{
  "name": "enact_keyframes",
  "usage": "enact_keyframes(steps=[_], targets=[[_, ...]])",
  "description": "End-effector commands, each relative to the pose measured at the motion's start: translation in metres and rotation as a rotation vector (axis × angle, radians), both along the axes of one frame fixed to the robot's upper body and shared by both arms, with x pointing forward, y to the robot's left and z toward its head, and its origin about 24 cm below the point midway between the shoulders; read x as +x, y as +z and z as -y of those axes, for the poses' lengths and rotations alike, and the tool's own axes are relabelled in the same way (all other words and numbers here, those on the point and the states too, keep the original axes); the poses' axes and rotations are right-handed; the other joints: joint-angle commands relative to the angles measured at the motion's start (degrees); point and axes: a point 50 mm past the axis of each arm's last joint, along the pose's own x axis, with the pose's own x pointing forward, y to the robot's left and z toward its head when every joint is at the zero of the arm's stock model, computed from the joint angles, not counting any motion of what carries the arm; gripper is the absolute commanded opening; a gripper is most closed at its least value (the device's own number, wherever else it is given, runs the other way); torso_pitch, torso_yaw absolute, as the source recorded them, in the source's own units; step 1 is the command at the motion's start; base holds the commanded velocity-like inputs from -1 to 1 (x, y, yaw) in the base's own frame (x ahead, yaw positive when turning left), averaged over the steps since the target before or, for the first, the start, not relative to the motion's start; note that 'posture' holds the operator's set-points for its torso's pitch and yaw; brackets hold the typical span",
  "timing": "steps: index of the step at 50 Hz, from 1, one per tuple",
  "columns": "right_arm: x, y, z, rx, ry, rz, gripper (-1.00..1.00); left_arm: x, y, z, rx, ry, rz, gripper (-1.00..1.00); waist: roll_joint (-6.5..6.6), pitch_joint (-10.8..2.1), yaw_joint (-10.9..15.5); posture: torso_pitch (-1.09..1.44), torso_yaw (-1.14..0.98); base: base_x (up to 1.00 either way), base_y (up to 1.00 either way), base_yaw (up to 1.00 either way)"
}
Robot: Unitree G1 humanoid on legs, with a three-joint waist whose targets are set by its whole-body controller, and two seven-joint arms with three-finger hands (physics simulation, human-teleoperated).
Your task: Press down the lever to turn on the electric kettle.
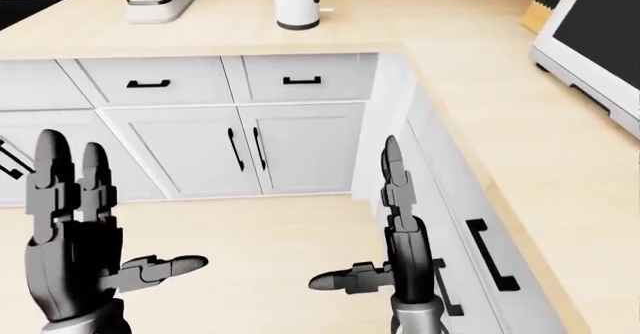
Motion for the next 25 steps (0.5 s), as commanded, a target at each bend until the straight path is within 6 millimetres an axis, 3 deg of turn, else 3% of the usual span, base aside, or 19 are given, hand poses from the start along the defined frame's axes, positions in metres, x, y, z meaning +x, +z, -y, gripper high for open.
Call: enact_keyframes(steps=[1,8,25], targets=[[-0.003,0.013,-0.001,0.004,0.002,0.078,1.0,-0.004,0.012,0.001,0.013,-0.005,0.071,1.0,0.05,-0.62,0.0,0.0,0.0,0.0,0.0,0.0],[-0.001,0.011,0.0,0.006,-0.009,0.069,1.0,-0.034,0.036,0.006,0.033,-0.036,0.136,1.0,-0.04,-0.74,-0.2,0.0,0.0,0.0,0.0,0.0],[-0.006,0.015,0.001,0.002,-0.015,0.109,1.0,-0.03,0.031,0.005,0.032,-0.037,0.134,1.0,-0.13,-0.93,0.1,0.0,0.0,0.0,0.0,0.0]])
